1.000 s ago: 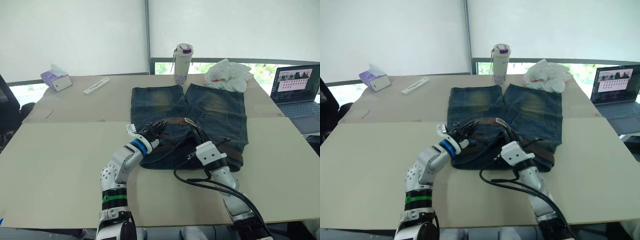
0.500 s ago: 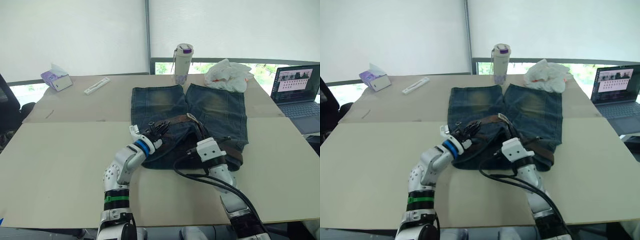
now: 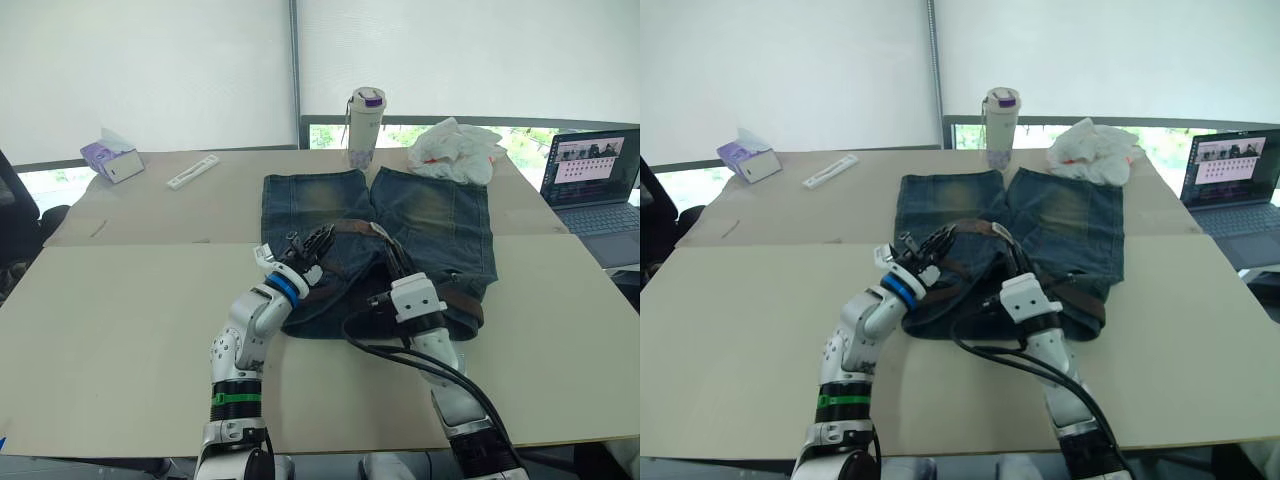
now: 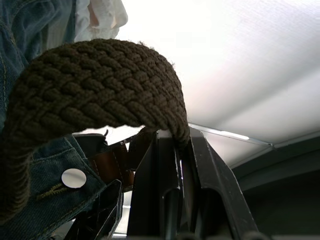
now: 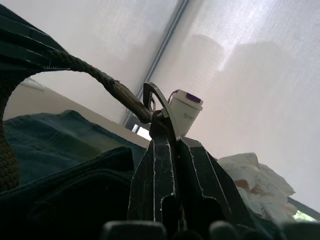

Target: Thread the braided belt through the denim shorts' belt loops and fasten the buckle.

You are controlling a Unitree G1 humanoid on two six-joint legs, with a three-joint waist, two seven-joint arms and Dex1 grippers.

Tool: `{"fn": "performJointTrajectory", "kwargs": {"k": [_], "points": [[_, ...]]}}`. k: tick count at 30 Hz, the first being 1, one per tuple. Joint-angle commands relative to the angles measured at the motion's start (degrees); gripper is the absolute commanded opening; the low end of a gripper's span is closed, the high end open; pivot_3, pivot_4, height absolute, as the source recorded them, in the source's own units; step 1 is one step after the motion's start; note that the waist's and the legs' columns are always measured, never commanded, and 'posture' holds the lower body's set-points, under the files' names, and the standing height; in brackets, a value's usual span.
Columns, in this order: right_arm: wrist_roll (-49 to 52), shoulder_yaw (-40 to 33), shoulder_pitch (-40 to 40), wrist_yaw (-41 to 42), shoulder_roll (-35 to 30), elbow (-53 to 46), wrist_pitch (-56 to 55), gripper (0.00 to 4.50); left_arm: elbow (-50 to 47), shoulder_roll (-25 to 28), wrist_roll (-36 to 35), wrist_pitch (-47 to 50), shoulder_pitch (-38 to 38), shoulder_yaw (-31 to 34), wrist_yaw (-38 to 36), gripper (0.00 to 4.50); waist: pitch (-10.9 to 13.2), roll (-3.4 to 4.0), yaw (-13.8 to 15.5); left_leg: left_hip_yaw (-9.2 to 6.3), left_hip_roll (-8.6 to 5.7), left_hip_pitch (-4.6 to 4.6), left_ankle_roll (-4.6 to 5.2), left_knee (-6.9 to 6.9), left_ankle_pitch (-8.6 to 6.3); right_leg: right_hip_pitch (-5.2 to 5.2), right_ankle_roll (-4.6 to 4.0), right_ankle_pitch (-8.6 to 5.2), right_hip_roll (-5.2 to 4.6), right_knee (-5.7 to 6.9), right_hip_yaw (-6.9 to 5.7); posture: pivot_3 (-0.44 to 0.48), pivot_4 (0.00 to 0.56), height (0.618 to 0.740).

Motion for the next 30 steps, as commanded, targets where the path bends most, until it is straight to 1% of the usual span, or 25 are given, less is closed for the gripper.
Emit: {"fn": "performJointTrajectory", "kwargs": {"k": [1,7,14,23,30], "points": [[1.9,-0.6,-1.3,-0.5,1.2,-3.9,0.2,0.05,-2.0,-7.8,-1.2,0.3,1.6,-0.6,-1.2,0.0,0.0,0.0,0.0,0.0,0.0,0.0,0.0,0.0,0.0,0.0,0.0,0.0,0.0,0.0,0.0,0.0,0.15,0.74],[1.7,-0.5,-1.1,-0.8,2.3,-4.1,0.5,0.05,-1.3,-9.0,-1.2,0.6,1.6,-1.5,-1.8,0.0,0.0,0.0,0.0,-0.01,0.0,-0.01,0.0,0.0,0.0,0.0,0.0,0.0,0.0,-0.02,-0.01,0.0,0.15,0.74],[1.3,0.7,-1.9,-2.1,4.1,-3.1,-0.2,0.05,-0.4,-8.4,-1.2,2.3,4.0,-6.2,-1.2,0.0,0.0,0.0,0.1,-0.03,0.0,-0.01,0.0,0.0,0.0,0.0,0.0,0.0,0.0,-0.02,-0.01,0.0,0.15,0.74],[-0.3,1.9,-2.5,-2.4,3.0,-2.6,-1.3,0.05,2.2,-7.4,-1.1,2.4,2.5,-8.7,-0.8,0.0,0.0,0.0,0.1,-0.01,0.0,-0.02,0.0,0.0,0.0,0.0,0.0,0.0,0.0,-0.04,-0.02,0.0,0.15,0.74],[-2.8,3.6,-2.7,-2.5,2.1,-2.0,-2.4,0.05,3.7,-7.2,-1.2,4.8,2.3,-11.1,-0.8,0.0,0.0,0.0,0.1,-0.01,-0.01,-0.02,0.0,0.0,0.0,0.0,0.0,0.0,-0.01,-0.04,-0.02,0.0,0.15,0.74]]}}
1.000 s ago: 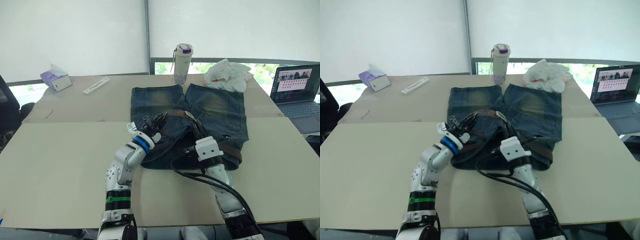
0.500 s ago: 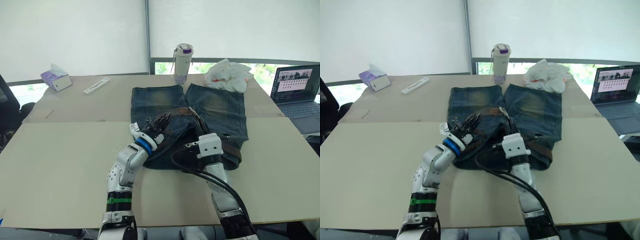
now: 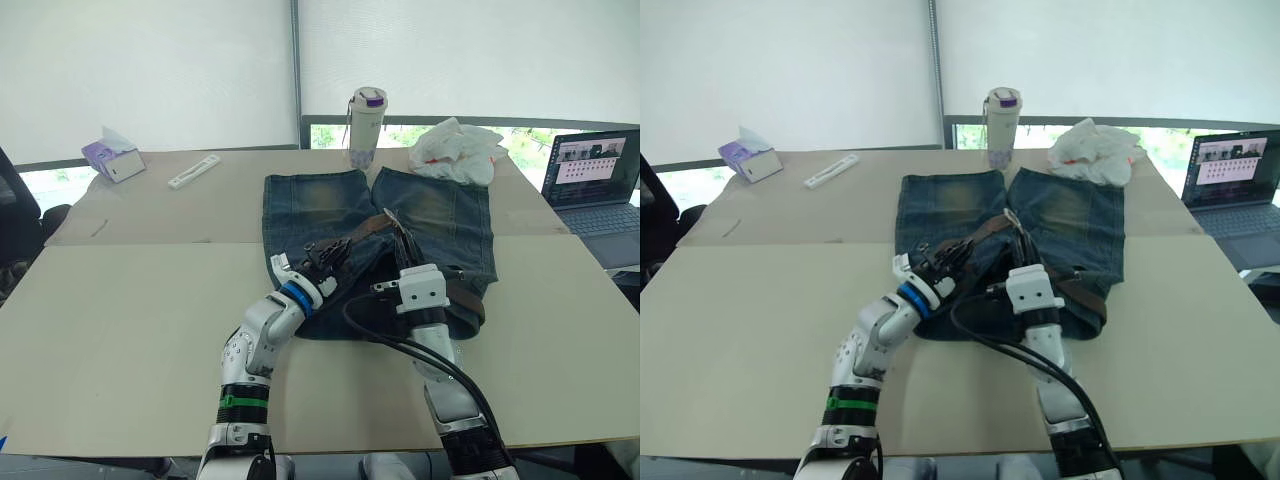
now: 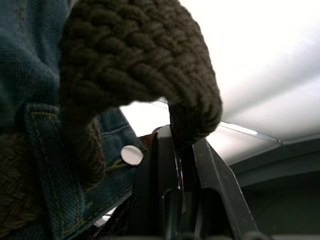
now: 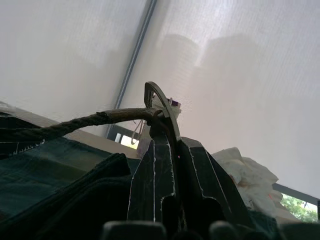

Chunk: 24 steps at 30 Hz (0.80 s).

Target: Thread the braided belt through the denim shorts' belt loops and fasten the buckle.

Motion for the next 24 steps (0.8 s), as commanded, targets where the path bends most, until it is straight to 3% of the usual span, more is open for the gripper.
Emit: {"fn": "performJointTrajectory", "kwargs": {"k": [1,10,24], "points": [[-2.3,4.0,-1.3,1.3,-0.4,-1.4,-3.3,0.05,-0.4,-7.2,-0.8,4.7,0.8,-5.4,-0.2,0.0,0.0,0.01,0.0,0.0,-0.01,-0.01,0.0,0.0,0.0,0.0,0.0,0.0,0.0,-0.01,-0.01,0.0,0.15,0.74],[-3.0,4.5,-0.8,1.0,-1.9,-1.0,-4.0,0.05,0.2,-6.9,-0.8,4.3,0.1,-5.3,-0.6,0.0,0.0,0.0,0.0,0.0,-0.01,0.0,0.0,-0.01,0.0,0.0,0.0,0.0,0.0,-0.01,0.0,0.0,0.15,0.74],[-2.4,1.4,0.3,-0.9,-4.2,-1.6,-4.5,0.05,-3.1,-5.0,-0.8,0.6,0.5,1.0,-0.1,0.0,0.0,0.0,-0.1,0.0,0.0,0.01,0.0,-0.02,0.0,0.0,0.0,0.0,0.01,-0.01,0.0,0.0,0.15,0.74]]}}
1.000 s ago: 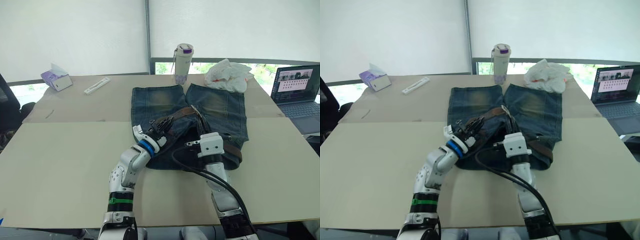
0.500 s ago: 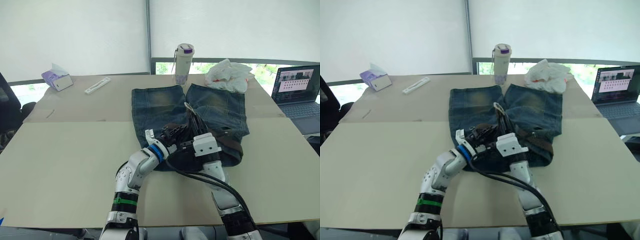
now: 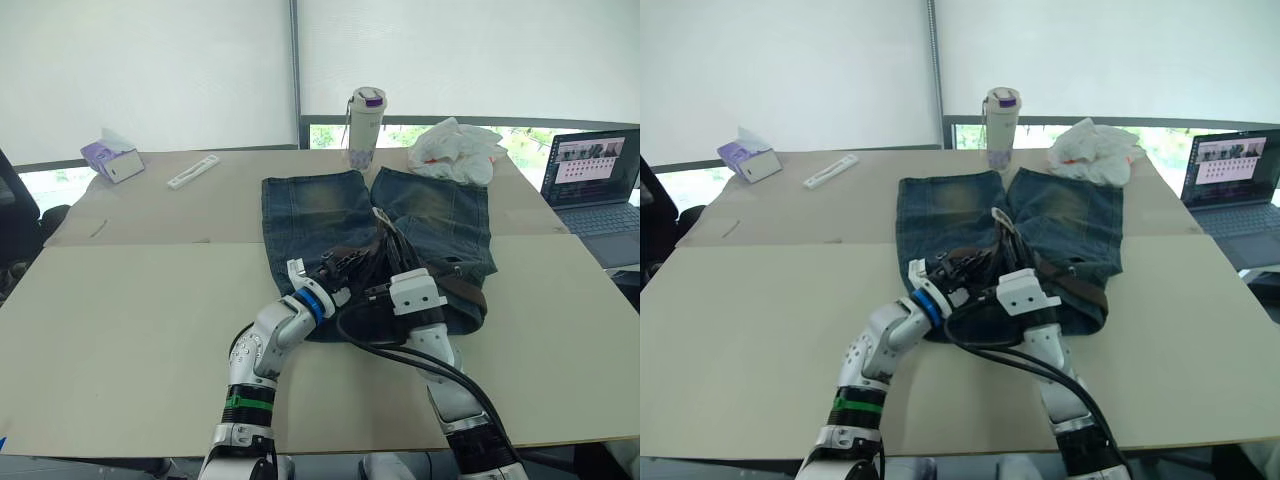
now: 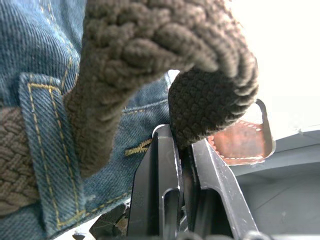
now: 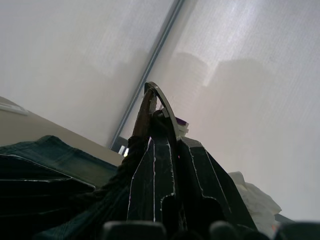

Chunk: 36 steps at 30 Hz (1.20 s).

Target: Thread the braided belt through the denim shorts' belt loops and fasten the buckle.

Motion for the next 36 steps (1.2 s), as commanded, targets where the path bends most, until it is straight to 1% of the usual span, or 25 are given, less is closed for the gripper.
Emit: {"fn": "performJointTrajectory", "kwargs": {"k": [1,13,17,21,28,33,34,36], "points": [[-0.1,-0.4,0.1,-0.5,-0.2,-1.6,-2.0,0.05,-3.6,-5.1,-0.9,-1.0,0.2,1.9,-0.8,0.0,0.0,0.0,0.1,0.01,0.0,0.0,0.0,0.0,0.0,0.0,0.0,0.0,0.0,0.0,0.0,0.0,0.15,0.74],[-0.9,0.3,0.1,-0.7,-0.6,-1.6,-2.1,0.05,-4.9,-6.4,-0.9,-5.6,0.7,2.4,-1.6,0.0,0.0,-0.01,0.1,0.01,0.0,-0.02,0.0,0.01,0.0,0.0,0.0,0.0,0.0,-0.01,0.0,0.0,0.15,0.74],[-1.0,0.4,0.1,-0.6,-0.7,-1.5,-2.1,0.05,-5.9,-6.4,-0.9,-4.5,1.2,1.5,-1.5,0.0,0.0,-0.01,0.1,0.01,0.0,-0.01,0.0,0.0,0.0,0.0,0.0,0.0,0.0,-0.01,0.0,0.0,0.15,0.74],[-3.6,2.7,-0.1,1.1,-2.4,-0.4,-2.4,0.05,-5.6,-5.7,-0.9,-3.6,0.1,-0.2,-1.5,0.0,0.0,-0.01,0.1,0.02,-0.01,-0.02,0.0,0.0,0.0,0.0,0.0,0.0,0.0,-0.02,0.0,0.0,0.15,0.74],[-6.4,4.7,-0.1,2.4,-5.3,0.8,-3.2,0.05,-4.1,-3.1,-0.4,-2.4,-0.6,-0.7,-1.7,0.0,0.0,-0.01,0.0,0.04,0.0,-0.01,0.0,0.0,0.0,0.0,0.0,0.0,0.02,-0.02,0.0,0.0,0.15,0.74],[-4.0,5.8,0.3,6.3,-5.6,0.6,-1.7,0.05,-2.3,-2.4,1.0,-1.2,-1.0,-0.9,-2.7,0.0,0.0,-0.02,0.0,0.04,-0.01,-0.01,0.0,0.0,0.0,0.01,0.0,0.0,0.02,-0.03,0.0,0.0,0.15,0.74],[-3.0,5.8,0.6,7.4,-5.4,0.3,-1.0,0.85,-2.1,-2.4,1.2,-1.0,-1.1,-0.9,-2.8,0.0,0.0,-0.03,0.0,0.04,-0.01,0.0,0.0,0.0,0.0,0.01,0.0,0.0,0.03,-0.02,0.0,0.0,0.15,0.74],[1.6,6.3,1.4,12.8,-5.8,-0.8,0.9,1.49,-1.6,-2.0,1.8,-0.5,-1.2,-0.7,-3.3,0.0,0.0,-0.03,-0.1,0.04,0.0,0.0,0.0,0.0,0.0,0.01,0.0,0.0,0.03,-0.02,0.0,0.0,0.15,0.74]]}}
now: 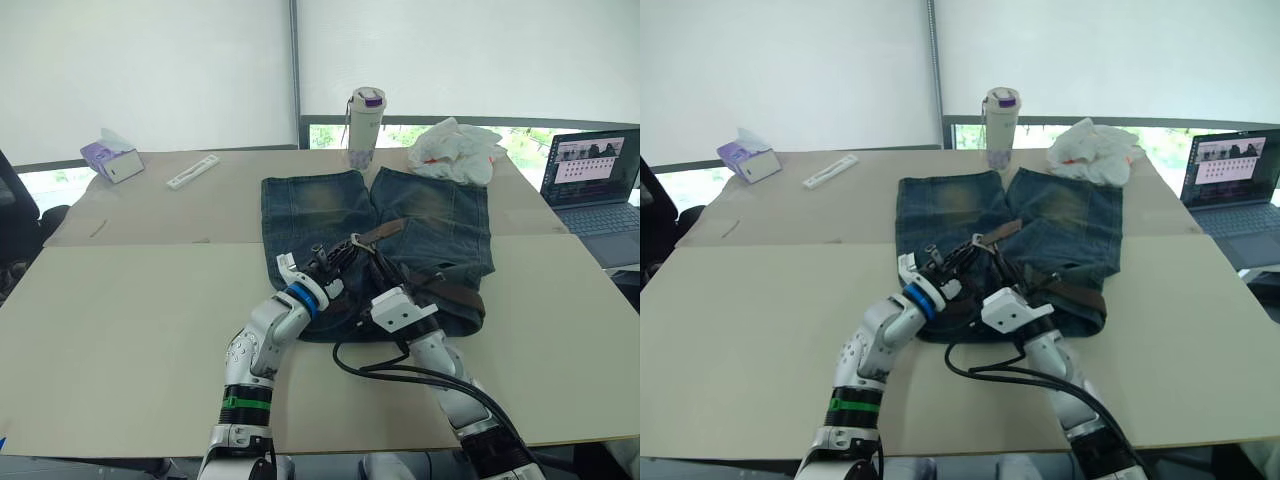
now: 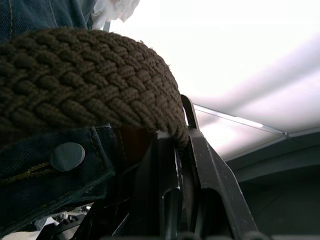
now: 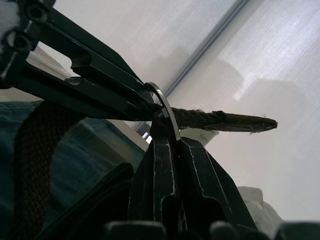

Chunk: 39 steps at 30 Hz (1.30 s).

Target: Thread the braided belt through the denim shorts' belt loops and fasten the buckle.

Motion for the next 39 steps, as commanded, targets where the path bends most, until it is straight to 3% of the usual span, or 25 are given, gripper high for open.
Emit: {"fn": "performJointTrajectory", "kwargs": {"k": [1,5,9,16,23,26,36,39], "points": [[9.3,1.6,1.2,9.5,0.0,-4.5,3.7,1.82,0.5,-1.8,1.0,1.6,-1.1,0.6,-1.7,0.0,0.0,-0.01,0.0,0.0,0.0,0.01,0.0,0.0,0.0,0.01,0.0,0.0,0.0,0.0,0.0,0.0,0.15,0.74],[19.9,-0.5,3.8,18.8,-1.7,-11.7,12.7,3.26,2.4,-0.5,2.5,2.8,-1.5,1.6,-2.7,0.0,0.0,-0.01,0.1,-0.05,0.0,0.01,0.0,0.01,0.0,0.08,0.01,0.0,-0.02,-0.05,-0.02,0.0,0.15,0.74],[34.5,-6.3,6.9,25.2,-4.6,-21.6,29.0,4.47,4.3,0.3,4.0,4.3,-2.4,3.3,-3.9,0.0,0.0,-0.04,0.2,-0.08,0.0,0.0,0.01,0.0,0.0,0.08,0.01,-0.01,-0.02,-0.06,-0.05,0.0,0.15,0.74],[67.9,-18.9,4.9,16.7,0.8,-31.2,59.2,4.47,6.1,0.3,6.3,6.6,-3.5,5.0,-5.4,0.0,0.0,-0.07,0.1,-0.19,0.04,-0.02,0.02,-0.03,-0.01,0.06,0.01,0.0,0.0,-0.05,-0.05,0.0,0.15,0.74],[86.4,-26.9,-3.8,-0.4,8.7,-28.5,66.6,4.47,6.9,-0.2,8.4,8.1,-3.8,6.0,-6.6,0.0,0.0,0.0,0.1,-0.25,0.02,-0.14,0.02,-0.01,-0.01,-0.02,0.01,0.0,-0.03,-0.06,-0.06,0.0,0.15,0.74],[88.1,-28.7,-6.2,-4.9,9.6,-26.2,66.4,3.63,6.7,-0.2,9.3,8.9,-3.8,6.2,-7.1,0.0,0.0,0.02,0.1,-0.21,0.03,-0.17,0.02,-0.02,-0.01,-0.04,0.01,0.0,-0.03,-0.07,-0.08,0.0,0.15,0.74],[88.8,-26.5,-5.7,-7.6,8.4,-26.5,66.8,0.16,6.7,-0.4,10.8,9.9,-3.8,7.3,-7.4,0.0,0.0,0.06,-0.1,-0.06,0.04,-0.2,0.03,-0.02,-0.01,-0.08,0.01,-0.01,-0.01,-0.05,-0.08,0.0,0.15,0.74],[89.1,-26.4,-5.7,-8.3,8.5,-26.6,66.4,0.05,6.6,-0.2,11.1,10.4,-3.8,7.4,-7.8,0.0,0.0,0.06,-0.1,-0.05,0.03,-0.21,0.03,-0.01,-0.01,-0.08,0.01,-0.01,-0.01,-0.05,-0.08,0.0,0.15,0.74]]}}
